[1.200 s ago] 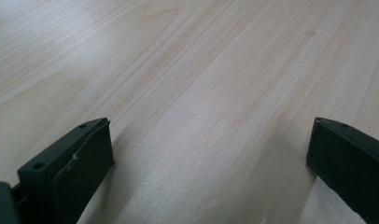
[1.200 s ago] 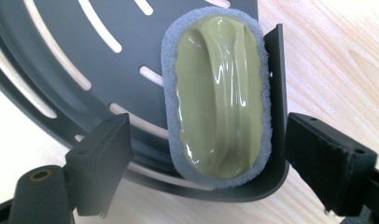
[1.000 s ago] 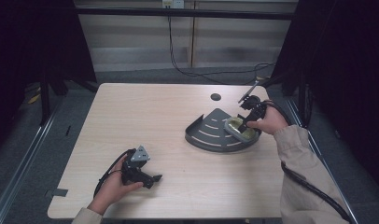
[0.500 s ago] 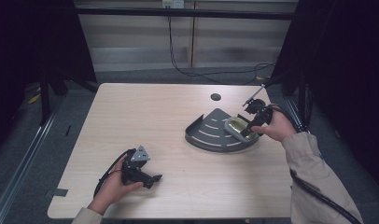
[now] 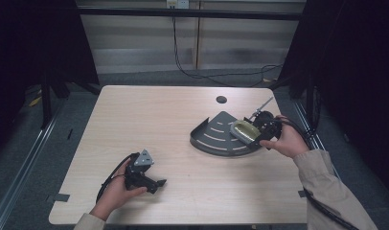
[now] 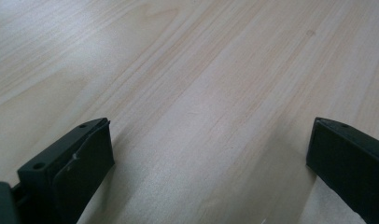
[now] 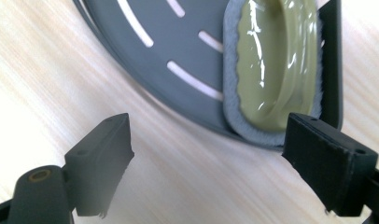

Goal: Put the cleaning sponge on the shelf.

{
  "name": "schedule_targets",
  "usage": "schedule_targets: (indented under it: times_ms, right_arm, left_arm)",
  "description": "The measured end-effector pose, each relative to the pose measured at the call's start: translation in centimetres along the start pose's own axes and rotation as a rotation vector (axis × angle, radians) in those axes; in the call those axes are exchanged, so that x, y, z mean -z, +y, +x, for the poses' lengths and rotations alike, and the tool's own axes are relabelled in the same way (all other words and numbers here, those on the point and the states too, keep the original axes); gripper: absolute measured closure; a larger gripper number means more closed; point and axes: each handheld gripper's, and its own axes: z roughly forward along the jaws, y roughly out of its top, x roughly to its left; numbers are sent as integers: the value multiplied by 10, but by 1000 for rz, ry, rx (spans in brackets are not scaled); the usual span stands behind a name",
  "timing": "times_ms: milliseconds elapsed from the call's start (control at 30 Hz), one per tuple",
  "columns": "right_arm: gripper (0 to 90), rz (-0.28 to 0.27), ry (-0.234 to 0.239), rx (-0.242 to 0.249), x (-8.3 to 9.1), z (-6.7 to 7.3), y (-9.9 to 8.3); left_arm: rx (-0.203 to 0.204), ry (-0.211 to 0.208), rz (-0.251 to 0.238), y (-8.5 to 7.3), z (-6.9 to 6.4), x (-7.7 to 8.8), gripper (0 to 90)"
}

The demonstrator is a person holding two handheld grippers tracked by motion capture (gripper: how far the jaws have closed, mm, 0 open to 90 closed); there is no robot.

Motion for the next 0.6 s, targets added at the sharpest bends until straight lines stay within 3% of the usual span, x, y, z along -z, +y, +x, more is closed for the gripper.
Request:
schedule_targets:
  times_ms: [367, 600]
  right_arm:
    - [150, 22, 57, 3, -11, 10, -33]
    - [151, 45, 64, 19, -13, 18, -46]
  left_arm:
    - [1, 1, -1, 0, 0, 0, 0]
    - [0, 0, 0, 0, 0, 0, 0]
